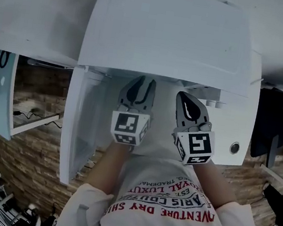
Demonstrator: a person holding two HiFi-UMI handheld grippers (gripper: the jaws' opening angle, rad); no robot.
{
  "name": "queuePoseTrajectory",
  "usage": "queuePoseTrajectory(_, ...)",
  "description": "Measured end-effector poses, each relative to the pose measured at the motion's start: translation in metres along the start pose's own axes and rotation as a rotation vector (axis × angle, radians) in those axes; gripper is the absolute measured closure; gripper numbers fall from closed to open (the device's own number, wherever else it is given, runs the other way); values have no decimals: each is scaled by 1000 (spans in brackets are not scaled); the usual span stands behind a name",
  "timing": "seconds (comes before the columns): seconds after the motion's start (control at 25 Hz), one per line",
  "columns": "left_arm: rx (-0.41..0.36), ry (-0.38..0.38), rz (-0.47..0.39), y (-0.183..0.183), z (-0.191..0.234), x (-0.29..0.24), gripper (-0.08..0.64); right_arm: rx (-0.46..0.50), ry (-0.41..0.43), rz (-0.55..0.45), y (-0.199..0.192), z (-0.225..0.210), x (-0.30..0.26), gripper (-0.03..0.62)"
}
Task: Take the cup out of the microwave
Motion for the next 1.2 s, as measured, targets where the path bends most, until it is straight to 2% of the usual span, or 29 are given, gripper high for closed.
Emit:
queuePoseTrajectory(0.24,-23,4,-8,-2,9,-24,337,-9,10,32,-10,-1,-8,581)
queuePoseTrajectory(0.4,-122,5,-20,2,8,-43,208,-11,3,58,-16,-2,-10,581)
queuePoseTrajectory(0.48,-160,8,-17,5,8,-50,175,-9,7,65,-17,-1,-10,581)
queuePoseTrajectory(1.04,-142,39,43,12,19,-85,160,-21,-1,88,-19,-8,-15,581)
queuePoseTrajectory(1.2,-176,68,92,11,21,-90,160,-25,-6,89,-19,-10,-15,583)
Point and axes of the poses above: the fingertips, and each gripper's own axes: x backward along the fingers, z to its left, y out of its top, the point moved 6 cm from there along x, backward along the fingers, and after that the axes turned 5 degrees about z, right-handed, at the moved point
